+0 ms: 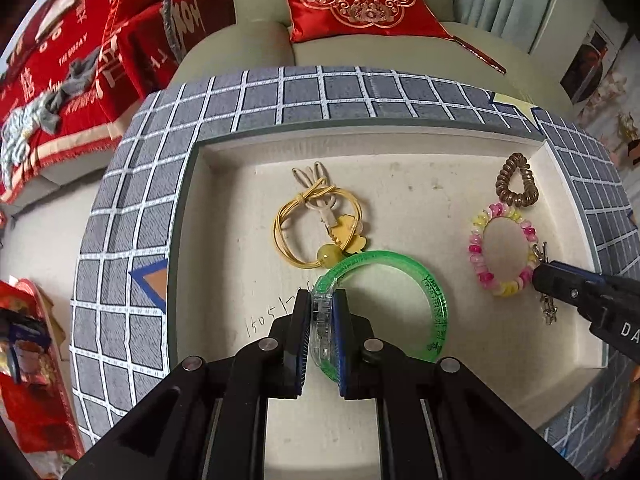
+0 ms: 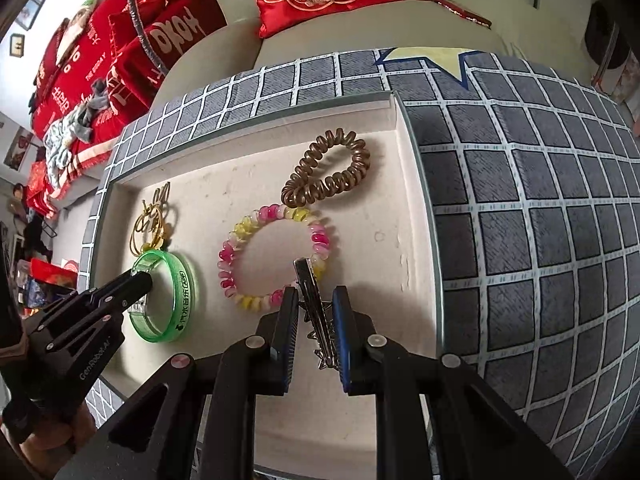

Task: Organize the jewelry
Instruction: 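Carry the green bangle and silver barrette over the tray with both tools, then open the right tool to drop the barrette while the left tool releases the bangle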

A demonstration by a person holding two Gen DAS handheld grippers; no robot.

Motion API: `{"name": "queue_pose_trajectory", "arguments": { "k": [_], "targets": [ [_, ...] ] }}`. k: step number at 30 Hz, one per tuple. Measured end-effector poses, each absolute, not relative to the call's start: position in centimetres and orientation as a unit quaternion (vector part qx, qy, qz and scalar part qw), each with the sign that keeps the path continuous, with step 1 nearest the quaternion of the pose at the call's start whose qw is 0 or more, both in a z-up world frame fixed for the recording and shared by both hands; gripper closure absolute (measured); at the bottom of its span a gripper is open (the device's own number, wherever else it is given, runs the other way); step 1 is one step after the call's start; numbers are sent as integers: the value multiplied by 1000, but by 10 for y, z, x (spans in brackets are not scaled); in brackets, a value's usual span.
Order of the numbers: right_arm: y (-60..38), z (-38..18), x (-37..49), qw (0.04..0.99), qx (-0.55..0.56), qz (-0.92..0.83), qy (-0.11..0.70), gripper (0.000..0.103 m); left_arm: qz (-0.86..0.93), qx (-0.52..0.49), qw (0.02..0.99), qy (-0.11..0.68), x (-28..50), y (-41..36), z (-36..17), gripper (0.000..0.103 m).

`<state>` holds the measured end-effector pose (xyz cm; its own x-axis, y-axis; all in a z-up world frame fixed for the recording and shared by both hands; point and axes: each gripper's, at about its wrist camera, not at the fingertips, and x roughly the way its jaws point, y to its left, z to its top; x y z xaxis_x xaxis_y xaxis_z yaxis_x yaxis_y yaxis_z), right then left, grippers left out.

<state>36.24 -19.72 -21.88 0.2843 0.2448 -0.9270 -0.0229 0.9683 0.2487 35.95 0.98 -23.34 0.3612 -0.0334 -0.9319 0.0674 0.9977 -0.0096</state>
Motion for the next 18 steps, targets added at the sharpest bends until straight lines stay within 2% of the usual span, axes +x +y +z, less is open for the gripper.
{"name": "queue_pose_trajectory", "arguments": {
  "k": [4, 6, 8, 9, 18],
  "targets": [
    [-199, -218, 360, 794, 94, 90, 593, 83, -27, 27, 826, 563, 358, 7, -233, 77],
    [-202, -218, 359, 792, 104, 91, 594, 78, -21, 27, 826, 562, 358, 7, -232, 77],
    [-205, -217, 358, 792, 114, 93, 592, 53, -16, 27, 829, 558, 356, 7, -231, 77],
    [-206, -216, 357, 793, 119, 95, 590, 50, -16, 26, 830, 557, 356, 7, -230, 77],
    [-212, -199, 348, 800, 147, 105, 573, 46, -18, 28, 829, 559, 352, 4, -228, 77]
  ]
}}
